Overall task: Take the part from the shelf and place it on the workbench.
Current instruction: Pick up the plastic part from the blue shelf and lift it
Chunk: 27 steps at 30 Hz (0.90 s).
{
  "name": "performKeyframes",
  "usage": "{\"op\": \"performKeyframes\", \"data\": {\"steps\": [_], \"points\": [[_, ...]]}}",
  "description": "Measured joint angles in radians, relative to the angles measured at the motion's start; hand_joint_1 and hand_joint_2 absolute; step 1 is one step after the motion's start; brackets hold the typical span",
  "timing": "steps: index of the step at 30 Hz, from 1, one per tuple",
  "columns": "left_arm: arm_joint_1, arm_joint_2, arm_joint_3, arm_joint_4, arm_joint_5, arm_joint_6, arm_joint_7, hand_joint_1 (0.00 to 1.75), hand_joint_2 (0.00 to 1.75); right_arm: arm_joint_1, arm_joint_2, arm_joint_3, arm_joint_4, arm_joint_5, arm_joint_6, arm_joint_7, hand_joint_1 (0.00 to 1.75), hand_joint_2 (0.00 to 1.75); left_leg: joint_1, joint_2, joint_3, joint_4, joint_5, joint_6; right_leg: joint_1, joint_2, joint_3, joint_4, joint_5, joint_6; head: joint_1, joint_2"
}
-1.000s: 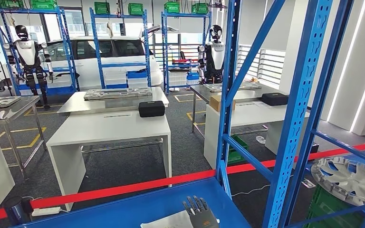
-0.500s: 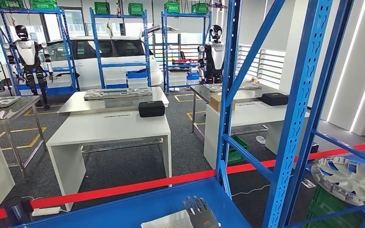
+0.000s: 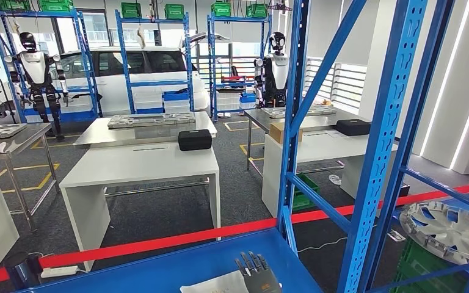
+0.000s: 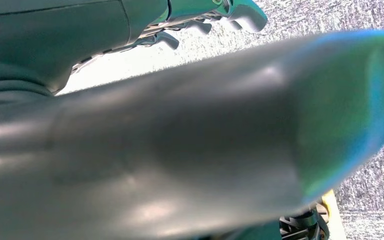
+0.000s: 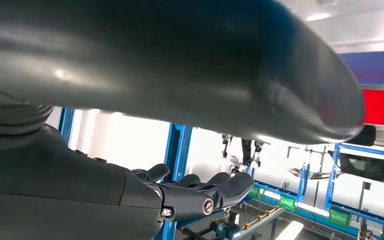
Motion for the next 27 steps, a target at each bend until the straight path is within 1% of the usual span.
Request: {"op": "performKeyframes", "data": {"steps": [27], "points": [[0.0, 0.0, 0.002, 0.0, 0.0, 0.0, -0.001, 0.0, 0.0, 0.0, 0.0, 0.0, 0.0, 0.0, 0.004, -0.006, 0.0, 0.0, 0.0, 0.0, 0.0, 0.0, 0.0, 0.0, 0.0, 0.0, 0.0, 0.0, 0.0, 0.0, 0.0, 0.0]]}}
